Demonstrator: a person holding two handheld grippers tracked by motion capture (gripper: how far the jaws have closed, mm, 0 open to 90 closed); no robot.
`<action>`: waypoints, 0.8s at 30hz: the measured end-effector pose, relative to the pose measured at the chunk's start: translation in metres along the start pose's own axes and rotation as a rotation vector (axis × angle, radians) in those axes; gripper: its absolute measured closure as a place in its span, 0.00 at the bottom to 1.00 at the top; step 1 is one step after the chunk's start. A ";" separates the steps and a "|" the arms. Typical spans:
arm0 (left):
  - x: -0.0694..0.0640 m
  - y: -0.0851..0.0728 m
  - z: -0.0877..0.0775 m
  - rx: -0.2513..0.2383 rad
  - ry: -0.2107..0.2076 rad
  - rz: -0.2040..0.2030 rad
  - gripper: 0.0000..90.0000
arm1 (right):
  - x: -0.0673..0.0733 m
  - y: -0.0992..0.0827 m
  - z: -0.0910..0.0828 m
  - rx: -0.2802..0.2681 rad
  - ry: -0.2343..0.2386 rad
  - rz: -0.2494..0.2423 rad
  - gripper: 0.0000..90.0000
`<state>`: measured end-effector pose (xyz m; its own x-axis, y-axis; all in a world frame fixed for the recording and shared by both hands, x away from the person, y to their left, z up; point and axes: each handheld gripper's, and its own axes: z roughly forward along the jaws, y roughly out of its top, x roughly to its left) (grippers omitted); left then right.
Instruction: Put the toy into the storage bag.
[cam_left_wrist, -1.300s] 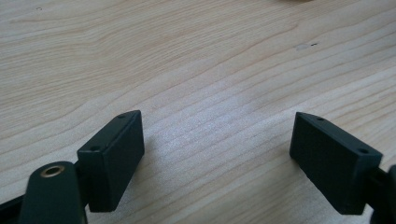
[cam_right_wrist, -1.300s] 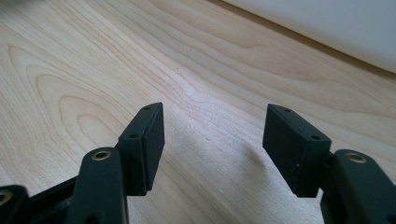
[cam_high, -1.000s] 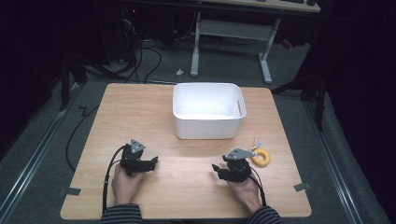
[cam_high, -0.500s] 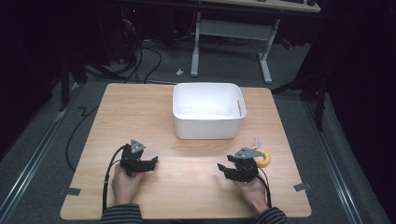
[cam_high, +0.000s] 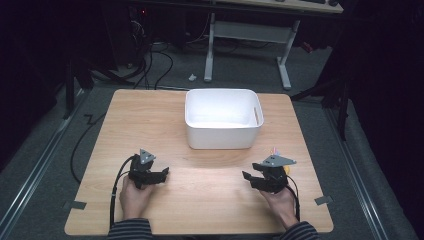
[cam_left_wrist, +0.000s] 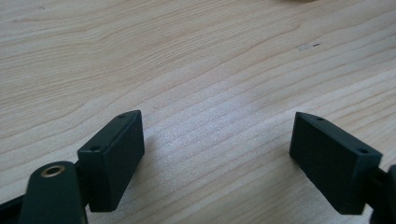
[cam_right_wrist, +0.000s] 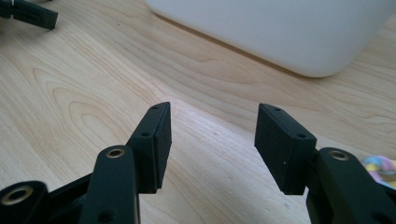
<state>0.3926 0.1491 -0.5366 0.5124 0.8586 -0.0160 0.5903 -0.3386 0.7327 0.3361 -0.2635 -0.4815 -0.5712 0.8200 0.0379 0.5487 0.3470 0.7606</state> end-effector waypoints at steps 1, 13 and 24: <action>0.000 0.000 0.000 0.000 0.000 0.000 0.20 | -0.001 0.000 -0.002 -0.006 0.000 0.003 0.53; 0.000 0.000 0.000 0.000 0.001 -0.001 0.20 | -0.016 0.003 -0.017 -0.019 -0.014 0.014 0.55; 0.000 0.000 0.000 0.000 0.001 -0.001 0.20 | -0.033 0.005 -0.032 -0.019 -0.063 0.026 0.57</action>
<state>0.3926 0.1491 -0.5367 0.5114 0.8592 -0.0162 0.5907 -0.3377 0.7329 0.3385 -0.3032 -0.4581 -0.5166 0.8561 0.0173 0.5506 0.3166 0.7724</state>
